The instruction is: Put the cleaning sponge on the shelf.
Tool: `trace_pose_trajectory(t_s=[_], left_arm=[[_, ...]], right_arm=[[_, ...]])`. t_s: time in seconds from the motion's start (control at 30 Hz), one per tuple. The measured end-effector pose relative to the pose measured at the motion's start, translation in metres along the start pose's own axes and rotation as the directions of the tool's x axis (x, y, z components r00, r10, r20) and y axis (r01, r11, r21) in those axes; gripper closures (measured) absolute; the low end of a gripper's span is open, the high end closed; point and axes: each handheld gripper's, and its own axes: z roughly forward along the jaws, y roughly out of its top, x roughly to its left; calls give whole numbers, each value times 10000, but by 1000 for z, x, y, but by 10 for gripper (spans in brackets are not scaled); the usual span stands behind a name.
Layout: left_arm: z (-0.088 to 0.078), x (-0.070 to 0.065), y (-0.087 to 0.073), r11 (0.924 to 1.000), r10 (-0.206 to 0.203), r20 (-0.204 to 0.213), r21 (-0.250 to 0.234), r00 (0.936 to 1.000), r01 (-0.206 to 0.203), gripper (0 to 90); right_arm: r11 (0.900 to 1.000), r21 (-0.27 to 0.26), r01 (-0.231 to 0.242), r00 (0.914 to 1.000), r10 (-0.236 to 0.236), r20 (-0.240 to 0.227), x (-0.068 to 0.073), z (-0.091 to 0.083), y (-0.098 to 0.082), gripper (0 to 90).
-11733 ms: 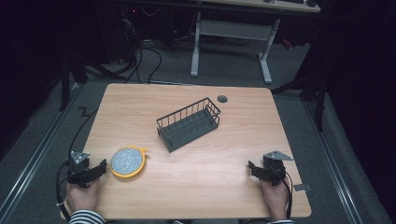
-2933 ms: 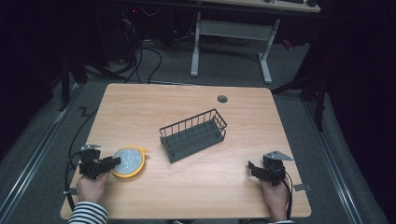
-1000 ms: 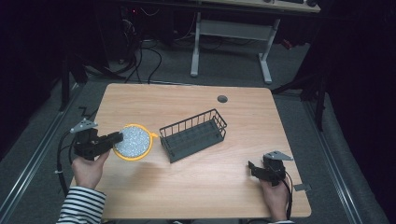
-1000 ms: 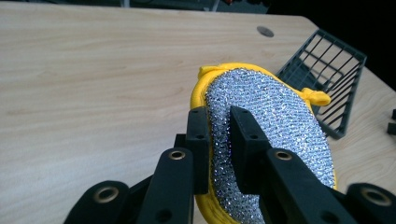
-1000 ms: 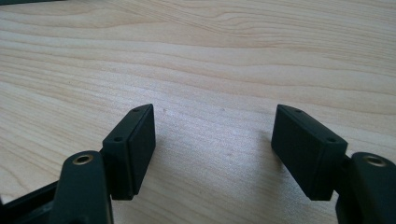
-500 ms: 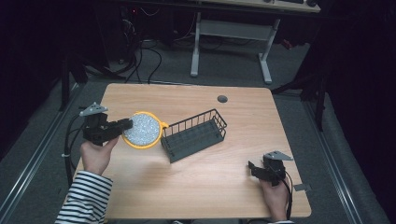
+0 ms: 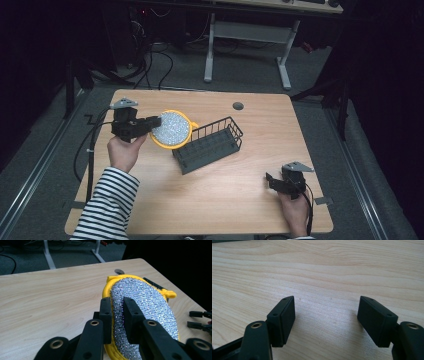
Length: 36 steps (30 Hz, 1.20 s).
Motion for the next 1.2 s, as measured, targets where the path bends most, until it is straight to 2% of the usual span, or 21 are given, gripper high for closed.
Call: trace_pose_trajectory(t_s=[0.33, 0.43, 0.6, 0.73, 0.93, 1.2], left_arm=[[28, -8, 15, 9988, 276, -151, 419, 9995, -269, 785], [39, -15, 16, 9955, 769, -519, 601, 9957, -738, 785], [55, -21, 16, 9909, 1058, -575, 899, 9927, -1004, 784], [62, -24, 16, 9892, 1133, -577, 998, 9919, -1071, 784], [72, -24, 15, 9911, 973, -572, 968, 9936, -914, 781], [90, -24, 7, 9870, 1221, -923, 1165, 9882, -1110, 776]], right_arm=[[10000, -3, -1, 10000, 1, -9, 0, 0, 0, 306], [10000, 3, -16, 10000, 16, -23, 0, 0, 0, 306], [10000, 6, -55, 10000, 55, -42, 0, 0, 0, 305], [10000, 8, -57, 10000, 57, -38, 0, 0, 0, 306], [9999, -16, -119, 9999, 119, -65, -1, 0, 0, 306], [9999, -28, -141, 9998, 141, -106, -2, 0, 0, 306]])
